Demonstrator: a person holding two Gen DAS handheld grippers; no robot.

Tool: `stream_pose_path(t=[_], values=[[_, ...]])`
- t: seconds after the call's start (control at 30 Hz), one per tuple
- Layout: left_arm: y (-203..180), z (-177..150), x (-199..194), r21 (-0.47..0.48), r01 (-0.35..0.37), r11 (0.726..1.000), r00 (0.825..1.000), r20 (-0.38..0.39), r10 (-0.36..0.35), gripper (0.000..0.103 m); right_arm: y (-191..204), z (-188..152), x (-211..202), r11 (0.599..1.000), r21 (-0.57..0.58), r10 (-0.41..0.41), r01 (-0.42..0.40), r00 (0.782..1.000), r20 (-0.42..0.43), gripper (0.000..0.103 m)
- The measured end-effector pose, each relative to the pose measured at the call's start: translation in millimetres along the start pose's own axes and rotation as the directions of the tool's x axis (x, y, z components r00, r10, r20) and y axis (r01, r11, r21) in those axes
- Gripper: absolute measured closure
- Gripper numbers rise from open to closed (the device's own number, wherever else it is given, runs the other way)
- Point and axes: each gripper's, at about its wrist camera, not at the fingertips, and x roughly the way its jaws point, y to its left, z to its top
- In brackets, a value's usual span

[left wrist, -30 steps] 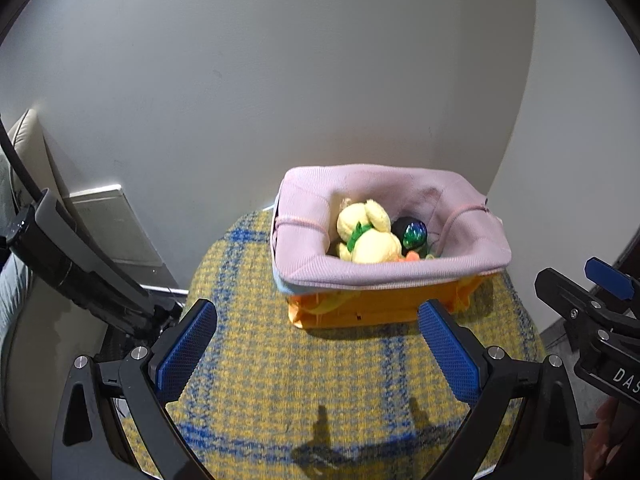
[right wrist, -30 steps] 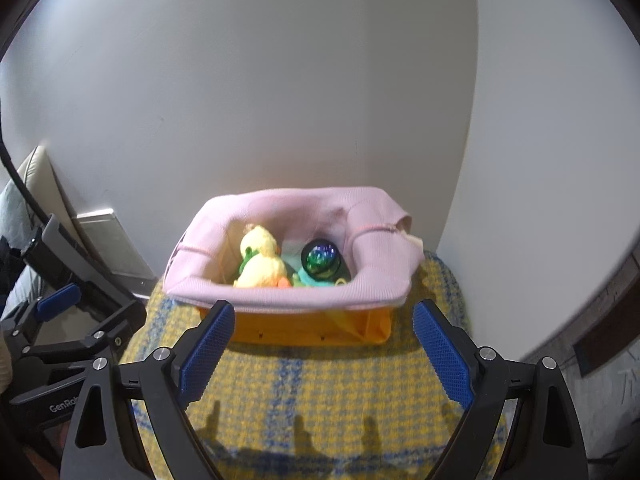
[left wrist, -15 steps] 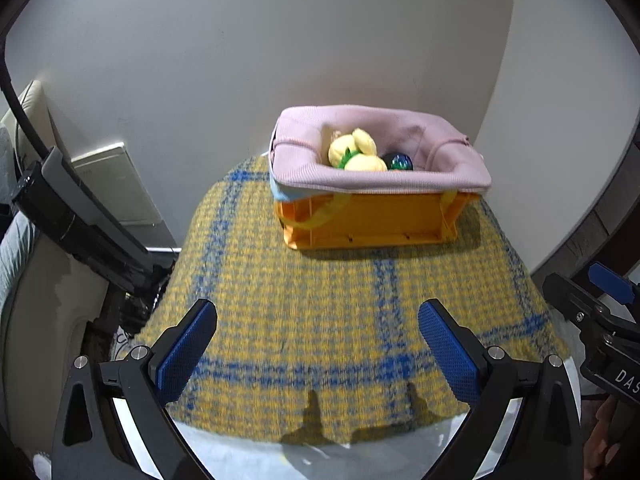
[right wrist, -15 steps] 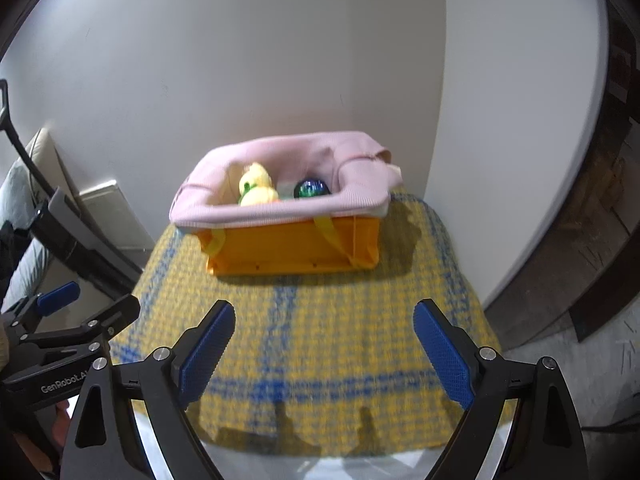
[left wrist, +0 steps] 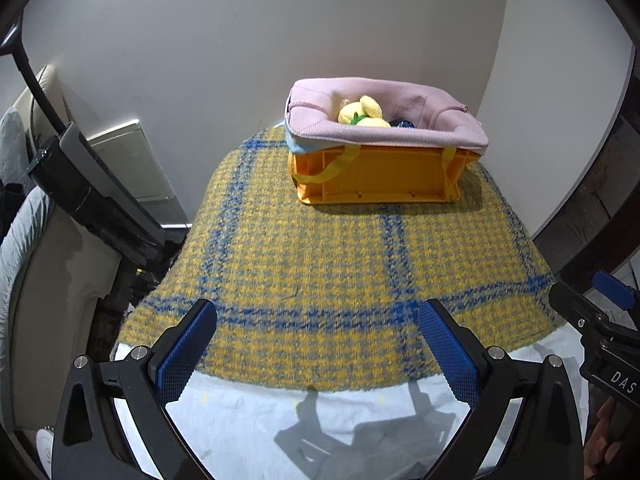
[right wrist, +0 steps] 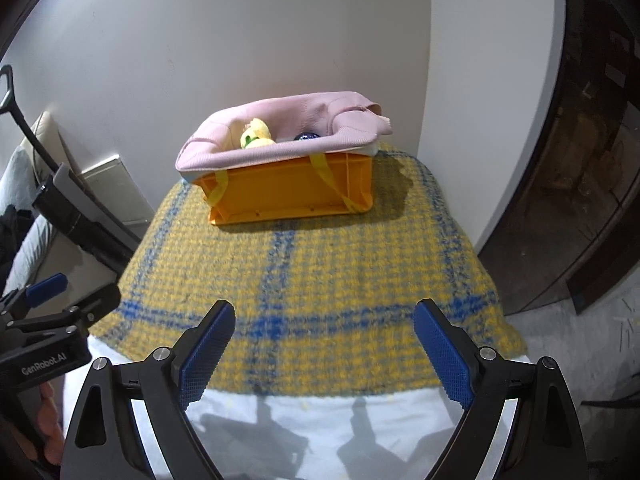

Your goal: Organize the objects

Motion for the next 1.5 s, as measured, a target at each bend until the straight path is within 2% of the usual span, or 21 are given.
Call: stream_pose_path(t=[0.27, 1.5], values=[[-3.6, -15.1, 0.7, 0.012, 0.000, 1.000, 1.000, -0.028, 0.000, 0.000, -0.6, -14.8, -3.1, 1.000, 0.002, 0.006, -0.006, 1.000, -0.027, 0.012], [-5.0, -13.5, 1.1, 0.011, -0.003, 1.000, 1.000, -0.029, 0.003, 0.000, -3.6, -15.6, -3.5, 1.000, 0.014, 0.019, -0.018, 0.999, -0.028, 0.012]])
